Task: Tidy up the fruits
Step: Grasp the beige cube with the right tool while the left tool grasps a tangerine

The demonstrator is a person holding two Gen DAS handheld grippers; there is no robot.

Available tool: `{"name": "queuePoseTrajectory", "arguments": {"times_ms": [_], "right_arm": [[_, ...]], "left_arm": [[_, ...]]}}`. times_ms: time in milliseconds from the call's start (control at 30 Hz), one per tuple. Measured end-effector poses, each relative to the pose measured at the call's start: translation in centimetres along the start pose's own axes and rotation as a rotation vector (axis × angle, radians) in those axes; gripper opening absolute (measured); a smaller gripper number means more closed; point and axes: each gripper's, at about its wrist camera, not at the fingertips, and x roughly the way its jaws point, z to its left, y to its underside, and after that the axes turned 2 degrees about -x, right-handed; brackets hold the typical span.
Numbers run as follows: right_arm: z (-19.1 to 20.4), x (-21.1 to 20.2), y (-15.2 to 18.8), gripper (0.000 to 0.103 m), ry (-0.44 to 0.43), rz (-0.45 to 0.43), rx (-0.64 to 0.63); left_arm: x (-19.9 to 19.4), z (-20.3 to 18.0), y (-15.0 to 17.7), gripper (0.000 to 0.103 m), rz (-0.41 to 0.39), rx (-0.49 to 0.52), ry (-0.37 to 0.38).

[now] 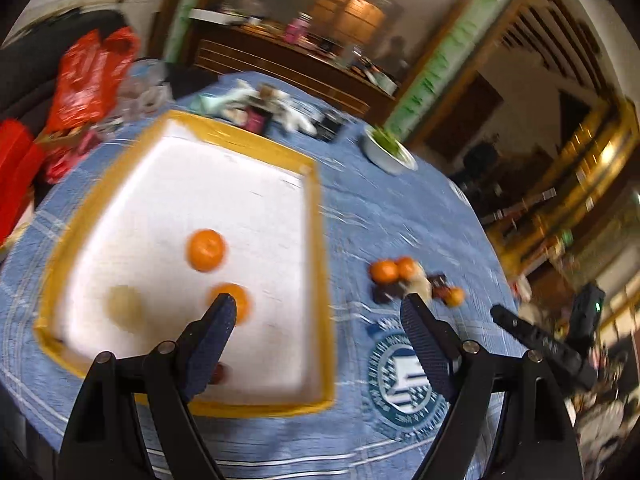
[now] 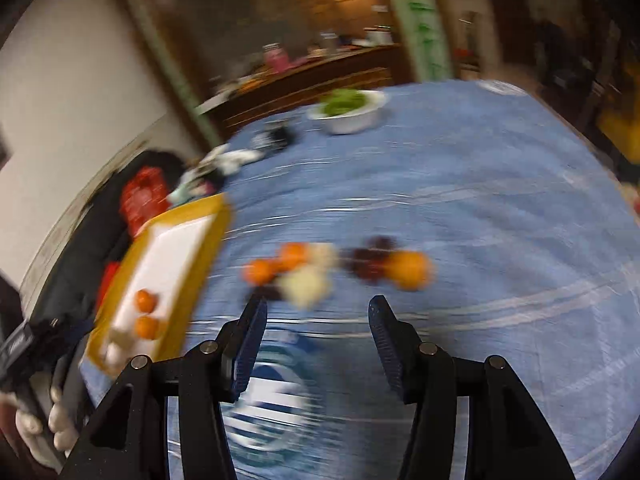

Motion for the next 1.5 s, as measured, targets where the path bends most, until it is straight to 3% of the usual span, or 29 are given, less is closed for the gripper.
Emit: {"name": "queuePoseTrajectory", "arguments": {"times_ms": [167, 333, 467, 667, 833, 900, 1333, 1500], "right_arm": [[-4.2, -0.1, 0.1, 0.058, 0.043, 0.009, 0.059], [-4.7, 2.1, -0.1, 0.057, 0.002, 0.044, 0.043], [-1.7, 4.1, -0.2, 0.058, -0.074, 0.064, -0.046], [2.9, 7.4, -0.8, 0.058, -0.072, 0.084, -0.203], [3.4, 10.2, -0.8, 0.058, -0.058, 0.120, -0.197], [3.5, 10.6, -0.4, 0.043, -0.061, 0.121, -0.200], [0.6, 5.3, 1.9, 0.042, -0.104, -0.011, -0.095], [-1.2, 3.7, 1.1, 0.042, -0.092, -0.092, -0.022]], "left_arm": [[3.0, -4.4, 1.5, 0.081, 0.073, 0.100, 0.010], [5.2, -7.0, 2.5, 0.056, 0.126, 0.171, -0.005], [6.3, -7.2, 2.2, 0.055, 0.135, 0.167, -0.034], [6.9, -6.8, 1.3, 0.055, 0.130, 0.162, -0.062], [7.6, -6.4, 0.9, 0.056, 0.139, 0.164, -0.045], [8.0, -6.3, 0.7, 0.056, 0.145, 0.155, -0.034], [10.2, -7.9, 2.0, 0.056, 0.172, 0.149, -0.041], [10.4, -9.3, 1.9, 0.057, 0.165, 0.175, -0.087]]}}
